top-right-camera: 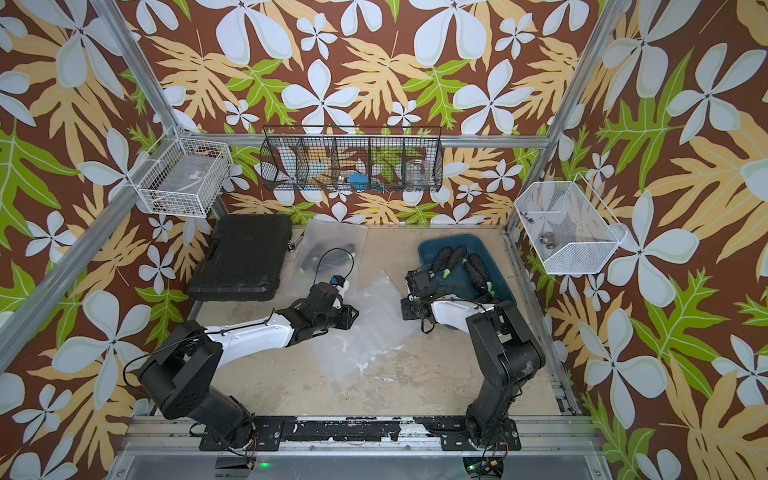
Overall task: Place the eggplant in a zip-top bag and seal the zipper
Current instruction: Place the zipper food storage bag at the center of the board, then open the zipper food storage bag.
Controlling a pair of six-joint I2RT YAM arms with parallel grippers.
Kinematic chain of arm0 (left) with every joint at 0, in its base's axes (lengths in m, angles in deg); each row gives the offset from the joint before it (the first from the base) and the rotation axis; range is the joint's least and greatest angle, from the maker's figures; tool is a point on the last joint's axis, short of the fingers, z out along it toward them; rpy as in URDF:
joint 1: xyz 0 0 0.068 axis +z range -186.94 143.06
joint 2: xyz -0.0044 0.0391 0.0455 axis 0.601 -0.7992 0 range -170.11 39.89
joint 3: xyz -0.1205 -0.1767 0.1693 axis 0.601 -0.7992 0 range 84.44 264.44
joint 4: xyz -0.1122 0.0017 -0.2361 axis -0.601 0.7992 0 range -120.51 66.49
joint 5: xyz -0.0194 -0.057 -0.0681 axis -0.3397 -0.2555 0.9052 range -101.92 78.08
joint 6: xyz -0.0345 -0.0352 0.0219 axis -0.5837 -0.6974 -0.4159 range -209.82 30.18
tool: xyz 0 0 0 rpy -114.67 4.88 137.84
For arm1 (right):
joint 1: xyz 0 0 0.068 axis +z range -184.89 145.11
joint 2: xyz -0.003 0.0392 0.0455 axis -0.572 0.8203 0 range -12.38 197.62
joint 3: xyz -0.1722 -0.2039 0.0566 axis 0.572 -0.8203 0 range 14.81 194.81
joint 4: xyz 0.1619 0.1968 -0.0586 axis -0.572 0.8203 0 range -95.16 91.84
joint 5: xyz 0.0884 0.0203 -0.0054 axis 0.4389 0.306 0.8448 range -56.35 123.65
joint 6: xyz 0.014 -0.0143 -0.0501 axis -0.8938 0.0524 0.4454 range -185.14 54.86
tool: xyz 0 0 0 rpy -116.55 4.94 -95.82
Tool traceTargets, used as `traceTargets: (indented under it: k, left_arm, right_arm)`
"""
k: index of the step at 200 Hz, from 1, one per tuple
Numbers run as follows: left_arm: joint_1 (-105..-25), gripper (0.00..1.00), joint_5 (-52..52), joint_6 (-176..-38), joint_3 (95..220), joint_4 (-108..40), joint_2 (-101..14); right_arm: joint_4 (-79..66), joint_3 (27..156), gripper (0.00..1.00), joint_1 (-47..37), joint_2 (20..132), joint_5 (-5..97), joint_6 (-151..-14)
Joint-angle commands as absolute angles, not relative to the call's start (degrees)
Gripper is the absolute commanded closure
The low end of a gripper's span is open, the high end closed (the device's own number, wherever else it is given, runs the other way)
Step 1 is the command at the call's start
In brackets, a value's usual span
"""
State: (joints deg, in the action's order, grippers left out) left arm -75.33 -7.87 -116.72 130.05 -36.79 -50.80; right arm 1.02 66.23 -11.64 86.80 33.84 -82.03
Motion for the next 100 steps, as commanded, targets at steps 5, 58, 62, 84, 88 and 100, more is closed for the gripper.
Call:
traceTargets:
  k: [5,58,62,84,88,100]
  left_arm:
    - [-75.4,0.67,-7.9,-117.8,129.4,-38.0,-51.2]
    - [-75.4,0.68,-7.0,-118.3,130.2,-37.8,-52.7]
    - [-75.4,0.68,-7.0,-118.3,130.4,-37.6,-52.6]
    - [-75.4,0.68,-5.9,-118.5,132.2,-36.0,-51.7]
    - [-75.3,0.67,-5.6,-118.8,132.5,-35.7,-51.4]
    - [-75.4,0.66,-4.1,-119.6,134.0,-35.1,-50.8]
  right_arm:
    - [1.4,65.1,0.74,-11.7,86.0,34.1,-81.6]
    - [2.5,65.2,0.95,-11.6,83.1,33.8,-81.2]
    - [2.7,65.2,0.96,-11.6,82.6,33.8,-81.2]
    - [4.4,65.3,0.99,-11.4,79.3,33.7,-80.9]
    - [4.7,65.2,0.99,-11.3,78.6,33.7,-80.9]
    - [5.6,64.9,0.99,-10.3,76.3,33.7,-80.8]
